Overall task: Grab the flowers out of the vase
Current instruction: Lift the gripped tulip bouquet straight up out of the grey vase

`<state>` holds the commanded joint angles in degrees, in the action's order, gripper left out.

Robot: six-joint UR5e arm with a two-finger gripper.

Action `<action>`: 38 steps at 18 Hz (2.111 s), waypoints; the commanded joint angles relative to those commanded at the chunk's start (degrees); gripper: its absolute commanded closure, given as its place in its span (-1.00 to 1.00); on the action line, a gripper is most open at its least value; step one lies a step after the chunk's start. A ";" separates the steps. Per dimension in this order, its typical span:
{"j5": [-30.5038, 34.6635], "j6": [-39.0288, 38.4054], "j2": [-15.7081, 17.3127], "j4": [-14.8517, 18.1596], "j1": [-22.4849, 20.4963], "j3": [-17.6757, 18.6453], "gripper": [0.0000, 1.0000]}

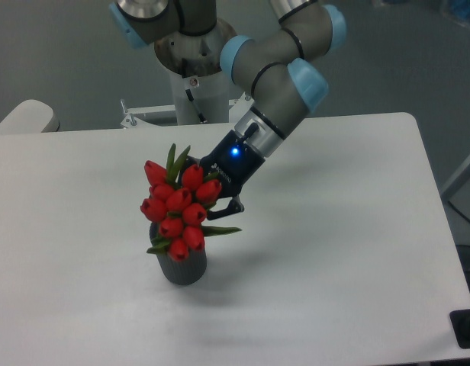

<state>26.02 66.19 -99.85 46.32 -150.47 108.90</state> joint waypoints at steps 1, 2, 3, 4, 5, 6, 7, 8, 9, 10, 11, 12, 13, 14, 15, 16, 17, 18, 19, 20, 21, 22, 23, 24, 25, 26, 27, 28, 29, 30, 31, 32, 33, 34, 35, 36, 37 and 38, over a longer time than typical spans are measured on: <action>-0.18 -0.62 0.26 0.00 -0.09 -0.44 0.43; -0.18 -1.06 0.70 0.00 -0.35 -0.62 0.43; -0.18 -1.41 0.97 0.00 -0.44 -0.79 0.43; -0.18 -1.94 1.58 0.00 -0.53 -0.97 0.43; -0.27 -2.29 1.93 0.00 -0.79 -1.06 0.43; -0.62 -2.47 2.11 0.00 -0.79 -1.49 0.43; -0.71 -2.90 2.37 0.09 -0.88 -2.11 0.43; -0.71 -3.69 2.46 0.09 -1.06 -2.46 0.43; -0.71 -4.13 2.90 0.09 -1.23 -2.81 0.43; -0.71 -4.31 3.16 0.09 -1.23 -2.90 0.43; -0.71 -4.31 3.52 0.09 -1.32 -2.90 0.43; -0.62 -4.31 3.95 0.09 -1.41 -2.82 0.43; -0.71 -4.40 4.22 0.09 -1.76 -2.73 0.43; -0.71 -4.40 4.66 0.17 -2.02 -2.73 0.43; -0.79 -4.40 5.01 0.18 -2.20 -2.64 0.42; -0.80 -4.49 5.45 0.26 -2.55 -2.47 0.42; -0.80 -4.66 5.89 0.26 -2.81 -2.38 0.42; -0.80 -4.84 6.33 0.35 -3.16 -2.38 0.42; -0.80 -4.84 6.59 0.35 -3.43 -2.38 0.42; -0.80 -4.84 6.94 0.35 -3.61 -2.46 0.43; -0.71 -5.02 7.29 0.70 -3.69 -2.38 0.42; -0.71 -5.54 7.47 0.70 -3.78 -2.38 0.42; -0.71 -6.50 8.00 0.70 -3.87 -2.46 0.43; -0.79 -7.47 8.18 0.70 -4.13 -2.46 0.43; -0.80 -8.35 8.44 0.70 -4.22 -2.72 0.42; -0.80 -9.40 8.62 0.70 -4.31 -2.90 0.43; -0.80 -10.02 8.62 0.62 -4.66 -3.08 0.43; -0.88 -10.11 8.79 0.70 -4.75 -3.25 0.43; -1.14 -10.29 9.14 0.70 -5.01 -3.25 0.43; -1.23 -10.47 9.32 0.79 -5.36 -3.34 0.43; -1.23 -10.47 9.32 0.79 -5.36 -3.34 0.43; -1.32 -10.55 9.49 0.79 -5.36 -3.34 0.43; -1.32 -10.90 9.50 0.79 -5.36 -3.43 0.43; -1.32 -11.78 9.67 0.79 -5.45 -3.43 0.43; -1.32 -12.83 10.02 0.79 -5.54 -3.52 0.43; -1.32 -14.49 10.63 0.79 -5.54 -4.21 0.43; -1.32 -16.08 10.73 0.88 -5.54 -5.44 0.43; -1.24 -16.96 10.73 0.88 -5.54 -6.23 0.43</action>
<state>24.78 49.23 -89.12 47.20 -156.01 102.66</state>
